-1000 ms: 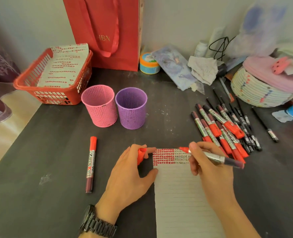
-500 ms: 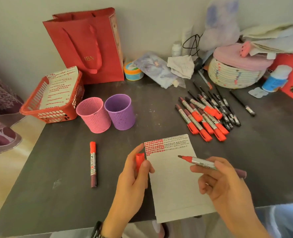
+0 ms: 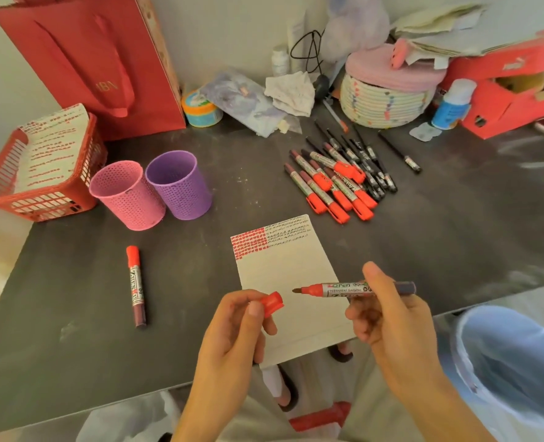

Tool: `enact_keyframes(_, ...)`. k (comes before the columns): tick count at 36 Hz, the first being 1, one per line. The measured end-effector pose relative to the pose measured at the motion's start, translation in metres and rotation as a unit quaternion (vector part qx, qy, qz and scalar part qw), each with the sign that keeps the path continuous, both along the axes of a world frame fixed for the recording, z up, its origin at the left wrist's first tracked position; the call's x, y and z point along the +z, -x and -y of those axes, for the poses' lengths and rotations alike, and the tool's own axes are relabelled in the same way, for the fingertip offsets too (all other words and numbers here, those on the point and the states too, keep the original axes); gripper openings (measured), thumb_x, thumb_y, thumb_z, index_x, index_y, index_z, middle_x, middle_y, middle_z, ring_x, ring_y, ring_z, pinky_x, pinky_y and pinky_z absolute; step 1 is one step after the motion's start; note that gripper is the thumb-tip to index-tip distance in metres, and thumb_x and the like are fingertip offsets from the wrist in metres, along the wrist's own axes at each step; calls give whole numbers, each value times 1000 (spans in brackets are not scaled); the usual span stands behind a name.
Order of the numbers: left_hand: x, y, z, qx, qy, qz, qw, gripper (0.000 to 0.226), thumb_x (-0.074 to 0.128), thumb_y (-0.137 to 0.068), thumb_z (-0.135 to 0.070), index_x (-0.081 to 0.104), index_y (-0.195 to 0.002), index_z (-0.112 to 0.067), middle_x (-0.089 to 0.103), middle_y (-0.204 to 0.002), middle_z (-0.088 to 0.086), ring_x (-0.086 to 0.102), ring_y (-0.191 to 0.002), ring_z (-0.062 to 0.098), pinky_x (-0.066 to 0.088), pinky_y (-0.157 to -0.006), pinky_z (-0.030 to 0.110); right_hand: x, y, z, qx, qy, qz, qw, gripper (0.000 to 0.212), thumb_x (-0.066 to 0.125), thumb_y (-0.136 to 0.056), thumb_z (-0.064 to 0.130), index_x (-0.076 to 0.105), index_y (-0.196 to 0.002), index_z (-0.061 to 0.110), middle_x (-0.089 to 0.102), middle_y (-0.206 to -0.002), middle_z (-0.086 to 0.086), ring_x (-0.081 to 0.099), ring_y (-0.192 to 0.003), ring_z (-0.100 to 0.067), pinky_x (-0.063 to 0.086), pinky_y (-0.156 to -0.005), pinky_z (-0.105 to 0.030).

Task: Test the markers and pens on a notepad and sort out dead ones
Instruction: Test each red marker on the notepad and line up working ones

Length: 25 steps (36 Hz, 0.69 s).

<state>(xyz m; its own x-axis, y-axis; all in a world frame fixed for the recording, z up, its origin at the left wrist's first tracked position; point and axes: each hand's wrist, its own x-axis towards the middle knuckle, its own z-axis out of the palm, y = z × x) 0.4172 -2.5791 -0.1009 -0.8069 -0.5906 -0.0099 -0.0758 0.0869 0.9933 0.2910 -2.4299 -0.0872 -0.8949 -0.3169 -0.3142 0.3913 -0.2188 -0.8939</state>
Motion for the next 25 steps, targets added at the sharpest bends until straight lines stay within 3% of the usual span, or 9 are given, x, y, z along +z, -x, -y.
enact_keyframes(6,5,3,-5,-5,5,5,1000,28,48,-95,-54,67,-99,-34,64,-76,-2,47,-53,11,42,-54,19,2,-3,-3,24,-20,-30,999,40,75,-83,54,75,-65,19,64,-55,-12,47,-41,-13,39,-40,-21)
enact_keyframes(15,7,-1,-3,-11,-6,14,1000,28,48,-98,-48,72,-104,-35,60,-70,-5,46,-56,8,41,-53,19,2,-8,-1,66,-75,-72,992,45,70,-73,68,78,-72,24,68,-58,-11,50,-41,-10,42,-42,-17)
enact_keyframes(25,12,-1,0,-7,13,38,999,29,46,-94,-48,73,-100,-39,54,-62,-11,46,-58,1,39,-56,14,-5,-12,2,66,-66,1,996,45,72,-70,60,81,-72,16,62,-54,-11,44,-38,-11,37,-38,-21)
